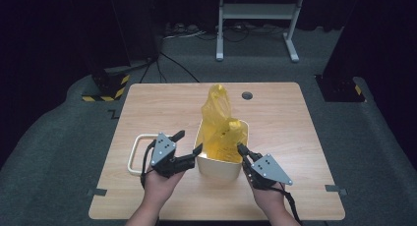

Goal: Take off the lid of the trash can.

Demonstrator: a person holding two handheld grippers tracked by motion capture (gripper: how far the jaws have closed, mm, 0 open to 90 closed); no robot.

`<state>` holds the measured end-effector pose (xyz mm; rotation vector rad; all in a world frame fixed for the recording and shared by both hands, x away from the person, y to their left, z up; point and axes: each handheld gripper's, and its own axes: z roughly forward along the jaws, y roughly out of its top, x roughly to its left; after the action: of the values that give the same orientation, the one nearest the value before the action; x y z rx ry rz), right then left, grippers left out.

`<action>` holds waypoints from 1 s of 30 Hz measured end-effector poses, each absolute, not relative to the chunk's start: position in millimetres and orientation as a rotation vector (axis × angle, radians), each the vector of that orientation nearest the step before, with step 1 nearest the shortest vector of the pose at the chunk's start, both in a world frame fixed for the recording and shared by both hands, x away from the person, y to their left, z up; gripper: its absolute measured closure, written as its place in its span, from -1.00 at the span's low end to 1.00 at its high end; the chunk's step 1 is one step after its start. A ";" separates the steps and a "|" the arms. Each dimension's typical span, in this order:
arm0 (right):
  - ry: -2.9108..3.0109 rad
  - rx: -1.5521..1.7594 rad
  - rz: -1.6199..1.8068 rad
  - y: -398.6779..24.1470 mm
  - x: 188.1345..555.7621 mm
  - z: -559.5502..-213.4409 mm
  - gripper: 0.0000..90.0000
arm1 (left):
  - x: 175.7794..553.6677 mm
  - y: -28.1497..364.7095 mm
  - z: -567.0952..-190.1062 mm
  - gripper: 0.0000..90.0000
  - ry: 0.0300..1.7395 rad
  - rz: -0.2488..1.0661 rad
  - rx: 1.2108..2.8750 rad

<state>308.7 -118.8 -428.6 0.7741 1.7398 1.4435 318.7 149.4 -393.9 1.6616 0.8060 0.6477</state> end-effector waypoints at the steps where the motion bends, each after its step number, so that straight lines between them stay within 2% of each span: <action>1: 1.745 0.768 1.440 -117.2 308.2 -429.4 1.00 | 318.2 143.3 -393.0 -0.40 0.788 0.647 1.666; 3: 1.755 0.759 1.434 -114.3 306.9 -430.9 1.00 | 318.7 132.7 -393.3 -0.35 0.769 0.639 1.693; 5: 1.762 0.751 1.429 -112.2 305.4 -432.6 1.00 | 320.6 125.4 -395.9 -0.19 0.766 0.610 1.712; 6: 1.765 0.750 1.427 -111.7 304.9 -433.1 1.00 | 321.3 123.1 -397.6 -0.10 0.765 0.581 1.714; 10: 1.757 0.758 1.412 -112.7 306.2 -433.8 1.00 | 319.7 116.6 -402.2 0.48 0.730 0.503 1.728; 14: 1.713 0.811 1.417 -119.9 313.4 -429.3 1.00 | 313.9 106.2 -402.5 0.74 0.679 0.501 1.746; 19: 1.663 0.833 1.439 -120.6 327.0 -418.7 1.00 | 309.2 97.4 -400.9 0.87 0.641 0.526 1.744; 23: 1.639 0.797 1.453 -115.3 335.2 -405.7 1.00 | 308.6 97.0 -399.5 0.89 0.635 0.533 1.726; 26: 1.637 0.764 1.461 -113.1 335.3 -397.5 1.00 | 308.5 106.2 -397.2 0.81 0.658 0.551 1.698; 30: 1.667 0.743 1.460 -114.2 325.4 -405.7 1.00 | 313.7 133.2 -393.9 0.70 0.737 0.544 1.619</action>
<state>325.4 -114.2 -405.7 0.7433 1.6674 1.4605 313.7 133.2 -393.9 1.6187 0.7373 0.5442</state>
